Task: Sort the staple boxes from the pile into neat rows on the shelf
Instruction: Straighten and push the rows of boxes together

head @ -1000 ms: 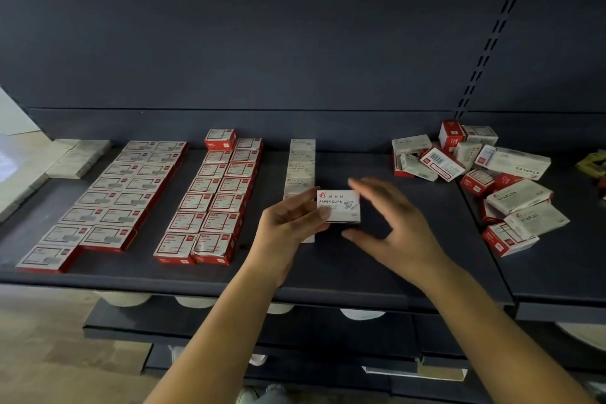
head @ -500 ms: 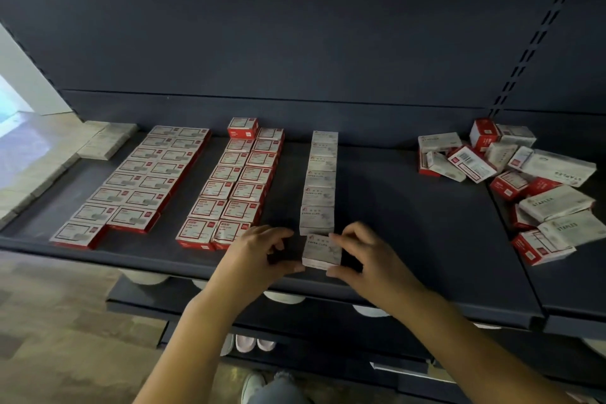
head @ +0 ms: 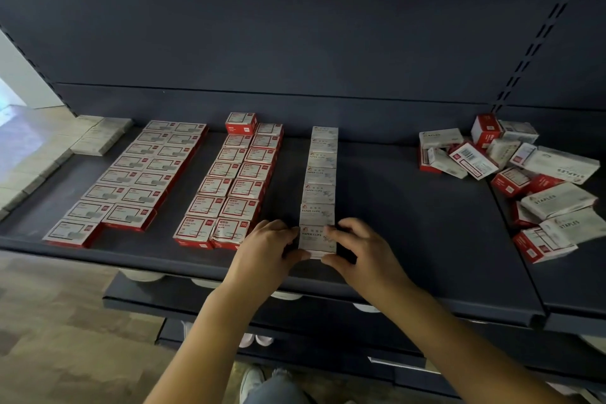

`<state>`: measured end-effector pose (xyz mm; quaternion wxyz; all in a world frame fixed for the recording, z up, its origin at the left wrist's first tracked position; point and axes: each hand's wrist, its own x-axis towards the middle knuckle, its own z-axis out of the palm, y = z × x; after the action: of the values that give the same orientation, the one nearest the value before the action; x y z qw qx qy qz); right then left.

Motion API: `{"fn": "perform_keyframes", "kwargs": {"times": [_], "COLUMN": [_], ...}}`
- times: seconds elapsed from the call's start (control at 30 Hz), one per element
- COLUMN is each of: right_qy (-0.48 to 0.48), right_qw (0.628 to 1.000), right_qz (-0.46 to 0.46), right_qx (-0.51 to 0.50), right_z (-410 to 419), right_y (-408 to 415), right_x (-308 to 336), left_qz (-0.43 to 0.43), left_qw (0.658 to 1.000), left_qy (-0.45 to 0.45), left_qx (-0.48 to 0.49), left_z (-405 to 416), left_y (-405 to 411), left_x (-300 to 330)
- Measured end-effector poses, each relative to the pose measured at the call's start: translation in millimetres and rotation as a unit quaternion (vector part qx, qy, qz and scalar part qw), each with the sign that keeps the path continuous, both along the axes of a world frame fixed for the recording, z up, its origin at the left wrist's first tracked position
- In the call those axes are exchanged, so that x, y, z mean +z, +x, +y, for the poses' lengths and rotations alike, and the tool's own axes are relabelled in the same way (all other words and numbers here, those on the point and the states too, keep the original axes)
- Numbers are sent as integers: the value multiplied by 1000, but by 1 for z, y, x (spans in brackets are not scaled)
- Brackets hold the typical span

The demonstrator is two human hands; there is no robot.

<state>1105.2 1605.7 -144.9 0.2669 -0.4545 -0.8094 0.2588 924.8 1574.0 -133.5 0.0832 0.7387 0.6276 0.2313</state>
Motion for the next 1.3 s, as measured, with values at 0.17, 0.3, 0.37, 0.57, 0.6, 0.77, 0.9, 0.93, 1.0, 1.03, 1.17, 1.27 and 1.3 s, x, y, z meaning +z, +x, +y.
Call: {"fn": "perform_keyframes", "kwargs": {"times": [0.17, 0.3, 0.37, 0.57, 0.6, 0.77, 0.9, 0.93, 1.0, 1.03, 1.17, 1.27, 1.3], "right_qy": [-14, -4, -9, -15, -12, -20, -71, -75, -62, -48, 10, 69, 90], "right_qw": [1000, 1000, 1000, 1000, 999, 998, 992, 991, 992, 994, 998, 991, 986], "right_qz": [7, 11, 9, -21, -26, -57, -96, -100, -98, -93, -49, -9, 0], "right_qx": [-3, -12, -20, -18, -17, 4, 51, 56, 49, 39, -28, -112, -137], "right_z": [1, 1, -2, -2, -1, 0, 1, 1, 1, 2, 6, 11, 13], "right_y": [-3, -5, -6, -9, -10, -7, 6, 11, 21, 28, 62, 97, 109], "right_x": [1, 0, 0, 2, 3, 10, 22, 24, 26, 26, 22, 21, 22], "left_qz": [-20, -26, -36, -51, -52, -46, -19, -21, -17, -16, -25, -22, -15], "left_qw": [1000, 999, 999, 997, 997, 995, 998, 999, 1000, 1000, 996, 990, 988], "left_qy": [-7, -15, -31, -50, -54, -89, -63, -45, -22, -15, -1, 6, 11], "left_qx": [2, 12, 11, 8, 8, -1, 6, 5, -8, -19, -85, -140, -156], "left_z": [1, 2, 3, 5, 5, 4, 7, 8, 12, 15, 30, 38, 42], "left_y": [1, 1, 2, -3, -4, -2, 0, 3, 14, 21, 56, 91, 102], "left_x": [0, 1, 2, 1, 2, 13, 36, 41, 50, 52, 48, 45, 43]}}
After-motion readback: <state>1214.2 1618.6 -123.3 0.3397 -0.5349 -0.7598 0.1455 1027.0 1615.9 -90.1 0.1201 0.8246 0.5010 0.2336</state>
